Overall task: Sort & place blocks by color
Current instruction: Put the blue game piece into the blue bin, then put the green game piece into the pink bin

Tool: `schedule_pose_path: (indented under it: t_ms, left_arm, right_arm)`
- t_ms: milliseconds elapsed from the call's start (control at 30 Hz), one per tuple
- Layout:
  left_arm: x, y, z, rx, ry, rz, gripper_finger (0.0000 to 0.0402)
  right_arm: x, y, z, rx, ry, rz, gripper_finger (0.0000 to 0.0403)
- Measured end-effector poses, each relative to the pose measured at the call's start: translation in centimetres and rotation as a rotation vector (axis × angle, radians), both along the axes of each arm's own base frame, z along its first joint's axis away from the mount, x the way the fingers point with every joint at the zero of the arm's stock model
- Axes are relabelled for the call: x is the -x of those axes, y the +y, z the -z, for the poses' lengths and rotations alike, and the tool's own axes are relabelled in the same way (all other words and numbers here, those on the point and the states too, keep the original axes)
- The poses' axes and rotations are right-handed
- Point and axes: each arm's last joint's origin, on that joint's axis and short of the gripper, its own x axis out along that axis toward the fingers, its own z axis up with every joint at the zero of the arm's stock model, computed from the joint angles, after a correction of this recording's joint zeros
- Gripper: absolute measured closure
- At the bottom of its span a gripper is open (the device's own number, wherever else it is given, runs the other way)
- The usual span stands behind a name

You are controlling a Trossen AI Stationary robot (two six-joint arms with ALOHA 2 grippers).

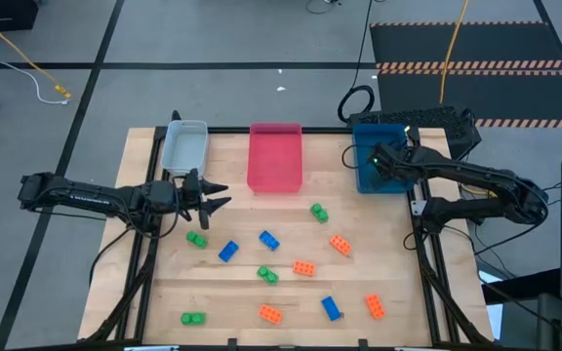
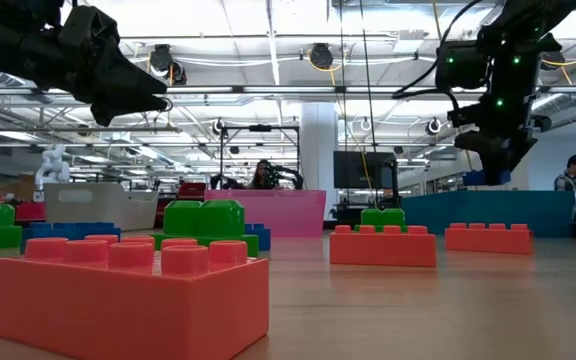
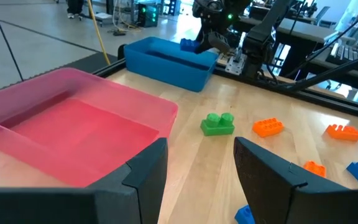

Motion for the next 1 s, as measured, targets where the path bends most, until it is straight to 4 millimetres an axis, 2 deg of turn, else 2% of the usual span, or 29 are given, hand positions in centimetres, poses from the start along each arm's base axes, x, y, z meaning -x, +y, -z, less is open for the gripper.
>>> schedule_pose_path:
  t_ms: [100, 300, 467, 733, 1000]
  left_arm:
    - [0.0, 0.0, 0.0, -0.002, -0.001, 0.0, 0.0215]
    - [0.0, 0.0, 0.0, -0.001, -0.001, 0.0, 0.0215]
    - [0.0, 0.0, 0.0, 0.002, -0.002, 0.0, 0.0215]
    - [0.0, 0.0, 0.0, 0.002, -0.002, 0.0, 0.0215]
    - [0.0, 0.0, 0.0, 0.009, -0.004, -0.001, 0.0215]
  right_arm:
    - [0.0, 0.0, 0.0, 0.0, 0.002, -0.004, 0.0259]
    - [-0.2, -0.1, -0.1, 0.018, -0.015, -0.011, 0.0201]
    - [-0.3, -0.2, -0.1, 0.023, -0.02, -0.018, 0.0174]
    - [-0.6, -0.3, -0.3, 0.046, -0.049, -0.046, 0.0165]
    - [-1.3, 0.2, -1.6, 0.102, -0.191, -0.136, 0.0163]
